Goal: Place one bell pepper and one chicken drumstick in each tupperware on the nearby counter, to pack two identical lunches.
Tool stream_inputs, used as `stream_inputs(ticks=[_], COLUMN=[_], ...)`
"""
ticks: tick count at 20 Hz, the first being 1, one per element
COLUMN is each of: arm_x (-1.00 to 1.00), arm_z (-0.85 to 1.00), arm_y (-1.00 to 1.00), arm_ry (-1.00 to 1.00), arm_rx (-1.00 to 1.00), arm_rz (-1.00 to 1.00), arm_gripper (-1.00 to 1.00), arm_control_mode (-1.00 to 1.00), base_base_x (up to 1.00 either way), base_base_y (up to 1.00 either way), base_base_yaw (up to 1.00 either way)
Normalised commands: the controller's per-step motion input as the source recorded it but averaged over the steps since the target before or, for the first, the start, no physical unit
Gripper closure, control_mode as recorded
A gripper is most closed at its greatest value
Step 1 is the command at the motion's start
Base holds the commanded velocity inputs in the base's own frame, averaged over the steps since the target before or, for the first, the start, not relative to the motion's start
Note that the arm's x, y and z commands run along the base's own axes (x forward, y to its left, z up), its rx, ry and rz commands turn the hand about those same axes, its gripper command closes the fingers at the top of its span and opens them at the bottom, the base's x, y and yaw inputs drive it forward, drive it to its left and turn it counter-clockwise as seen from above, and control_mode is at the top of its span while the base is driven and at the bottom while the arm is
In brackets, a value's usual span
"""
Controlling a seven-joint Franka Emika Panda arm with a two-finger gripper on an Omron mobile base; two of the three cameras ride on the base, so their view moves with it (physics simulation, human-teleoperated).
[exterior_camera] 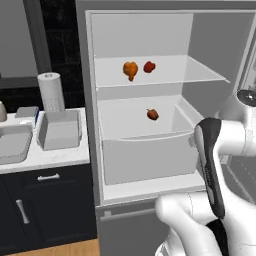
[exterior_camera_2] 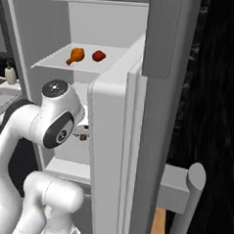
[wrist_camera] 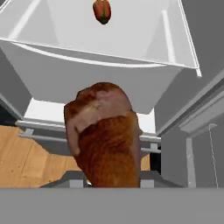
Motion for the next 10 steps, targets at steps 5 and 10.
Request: stream_inputs(ticks=[5,10], arm_x=[0.0,0.0], arm_z=[0.0,0.0], arm_y=[0.0,0.0], arm_ry=[0.0,0.0], arm_rx=[0.0,0.0], arm_rz=[0.0,0.0], arm_gripper=[1.0,1.0], arm_control_mode=[1.0,1.0], base_base_x=[-0.85,-0.38], base_base_y=[0.95,1.0], base_base_yaw=[0.13,0.13])
